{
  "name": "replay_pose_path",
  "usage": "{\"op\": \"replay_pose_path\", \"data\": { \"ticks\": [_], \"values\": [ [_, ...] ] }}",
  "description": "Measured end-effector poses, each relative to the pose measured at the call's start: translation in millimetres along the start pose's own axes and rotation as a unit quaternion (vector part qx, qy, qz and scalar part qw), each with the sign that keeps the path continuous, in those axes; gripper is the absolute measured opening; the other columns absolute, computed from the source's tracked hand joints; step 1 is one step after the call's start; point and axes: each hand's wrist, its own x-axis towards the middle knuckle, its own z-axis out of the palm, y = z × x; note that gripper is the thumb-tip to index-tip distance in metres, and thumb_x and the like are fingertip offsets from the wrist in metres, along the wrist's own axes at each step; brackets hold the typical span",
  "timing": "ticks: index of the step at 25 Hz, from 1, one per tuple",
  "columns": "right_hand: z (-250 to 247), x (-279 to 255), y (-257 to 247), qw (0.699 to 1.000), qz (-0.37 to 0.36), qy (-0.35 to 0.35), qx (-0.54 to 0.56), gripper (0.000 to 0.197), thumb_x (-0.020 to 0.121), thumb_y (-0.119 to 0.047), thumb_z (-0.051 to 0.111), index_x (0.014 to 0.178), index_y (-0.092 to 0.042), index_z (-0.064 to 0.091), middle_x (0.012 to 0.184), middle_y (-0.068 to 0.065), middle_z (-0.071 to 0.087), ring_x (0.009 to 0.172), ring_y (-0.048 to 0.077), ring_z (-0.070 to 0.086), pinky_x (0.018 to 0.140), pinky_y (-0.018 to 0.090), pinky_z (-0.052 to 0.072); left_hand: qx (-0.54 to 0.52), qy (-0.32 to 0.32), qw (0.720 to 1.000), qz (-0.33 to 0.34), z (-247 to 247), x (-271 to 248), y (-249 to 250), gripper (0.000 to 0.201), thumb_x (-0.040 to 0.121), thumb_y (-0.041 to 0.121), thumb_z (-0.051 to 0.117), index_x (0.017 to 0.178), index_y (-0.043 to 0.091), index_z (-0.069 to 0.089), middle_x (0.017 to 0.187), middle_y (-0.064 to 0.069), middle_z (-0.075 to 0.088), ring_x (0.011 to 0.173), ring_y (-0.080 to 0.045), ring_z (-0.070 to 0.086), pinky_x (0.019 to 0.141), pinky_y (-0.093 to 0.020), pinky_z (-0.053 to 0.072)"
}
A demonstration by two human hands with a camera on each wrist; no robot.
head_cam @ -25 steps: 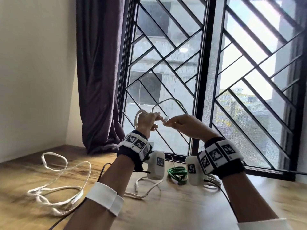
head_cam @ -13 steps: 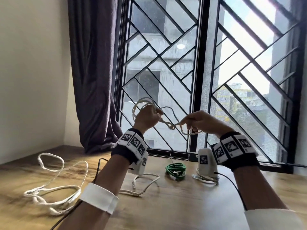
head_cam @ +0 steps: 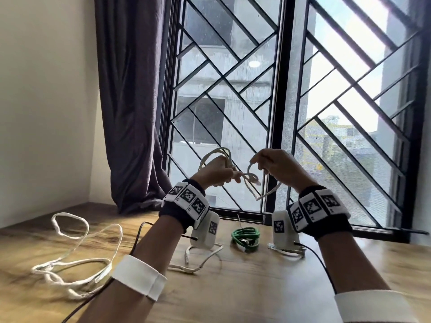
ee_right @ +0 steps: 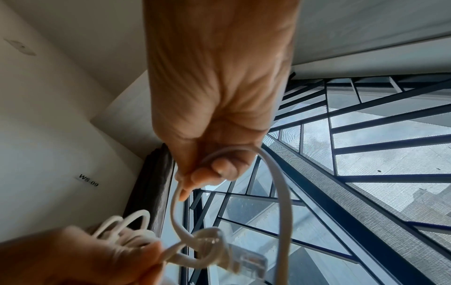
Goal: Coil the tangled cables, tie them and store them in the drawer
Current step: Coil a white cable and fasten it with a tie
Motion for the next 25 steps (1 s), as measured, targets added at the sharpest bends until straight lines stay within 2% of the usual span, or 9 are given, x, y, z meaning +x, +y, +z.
{"op": "replay_pose_path", "data": {
  "ticks": [2,4,8,12,17,19,21,23,25],
  "values": [
    [-1,-1,-8,0.999,0.001,-0.019,-0.039,0.014,0.09,-0.02,0.058,0.086,-0.02,0.071,0.065,-0.011,0.059,0.058,-0.003,0.052,0.054,0.013,0.037,-0.008,0.021,0.999,-0.032,5,0,4,0.027,0.092,0.017,0.057,0.066,0.012,0.062,0.056,-0.002,0.044,0.048,-0.013,0.037,0.043,-0.023,0.026],
    [-2,-2,-12,0.998,-0.002,-0.014,-0.064,0.014,0.086,-0.03,0.065,0.083,-0.019,0.073,0.057,-0.015,0.055,0.051,-0.009,0.05,0.049,0.009,0.033,-0.04,0.066,0.996,-0.054,6,0,7,0.028,0.091,0.018,0.055,0.065,0.011,0.058,0.057,-0.002,0.043,0.048,-0.013,0.036,0.042,-0.021,0.026],
    [7,-1,-10,0.995,0.017,0.011,-0.099,0.022,0.088,-0.04,0.058,0.074,-0.027,0.071,0.05,-0.009,0.052,0.051,0.002,0.05,0.057,0.028,0.04,-0.053,0.115,0.99,-0.064,5,1,15,0.033,0.091,0.024,0.055,0.061,0.011,0.052,0.053,-0.001,0.043,0.045,-0.013,0.036,0.035,-0.016,0.025],
    [6,-1,-10,0.997,-0.019,-0.051,-0.06,0.02,0.089,-0.027,0.058,0.074,-0.028,0.07,0.056,-0.011,0.059,0.054,0.001,0.05,0.059,0.024,0.039,-0.109,0.07,0.985,-0.116,-3,0,13,0.03,0.09,0.016,0.052,0.061,0.012,0.047,0.053,-0.001,0.036,0.037,-0.01,0.027,0.038,-0.015,0.02],
    [8,-4,0,0.997,-0.038,-0.019,0.071,0.019,0.092,-0.008,0.054,0.077,-0.006,0.064,0.071,-0.008,0.065,0.066,-0.003,0.055,0.073,0.017,0.043,-0.135,0.0,0.98,-0.148,-6,-2,14,0.033,0.096,0.025,0.05,0.066,0.012,0.048,0.053,0.002,0.034,0.035,-0.007,0.026,0.034,-0.012,0.02],
    [10,-5,-4,0.991,-0.015,-0.008,0.132,0.022,0.094,-0.002,0.048,0.077,0.005,0.06,0.066,-0.01,0.062,0.06,-0.002,0.051,0.065,0.015,0.04,-0.114,0.013,0.985,-0.126,-6,-3,10,0.031,0.094,0.031,0.056,0.07,0.01,0.057,0.054,0.001,0.038,0.041,-0.009,0.03,0.034,-0.014,0.024],
    [4,-5,-5,0.987,0.009,0.002,0.162,0.026,0.094,-0.007,0.047,0.073,-0.001,0.061,0.061,-0.007,0.056,0.06,0.003,0.046,0.063,0.018,0.036,-0.138,0.056,0.988,-0.049,-11,-2,0,0.023,0.086,0.031,0.066,0.076,0.011,0.065,0.052,0.0,0.042,0.04,-0.008,0.033,0.036,-0.017,0.027],
    [-4,-3,-5,0.983,0.029,0.007,0.179,0.028,0.089,-0.022,0.052,0.067,-0.007,0.061,0.067,0.01,0.052,0.069,0.014,0.046,0.072,0.028,0.036,-0.159,0.09,0.982,0.039,-16,-3,-4,0.015,0.082,0.022,0.072,0.085,0.009,0.069,0.049,0.003,0.046,0.037,-0.005,0.036,0.037,-0.016,0.029],
    [-7,-2,-6,0.98,0.046,0.022,0.192,0.032,0.082,-0.031,0.052,0.061,-0.007,0.057,0.07,0.015,0.048,0.073,0.02,0.043,0.077,0.034,0.035,-0.133,0.128,0.978,0.095,-14,-2,-4,0.011,0.081,0.015,0.072,0.086,0.007,0.068,0.041,0.012,0.049,0.035,0.0,0.038,0.04,-0.014,0.031]
  ]
}}
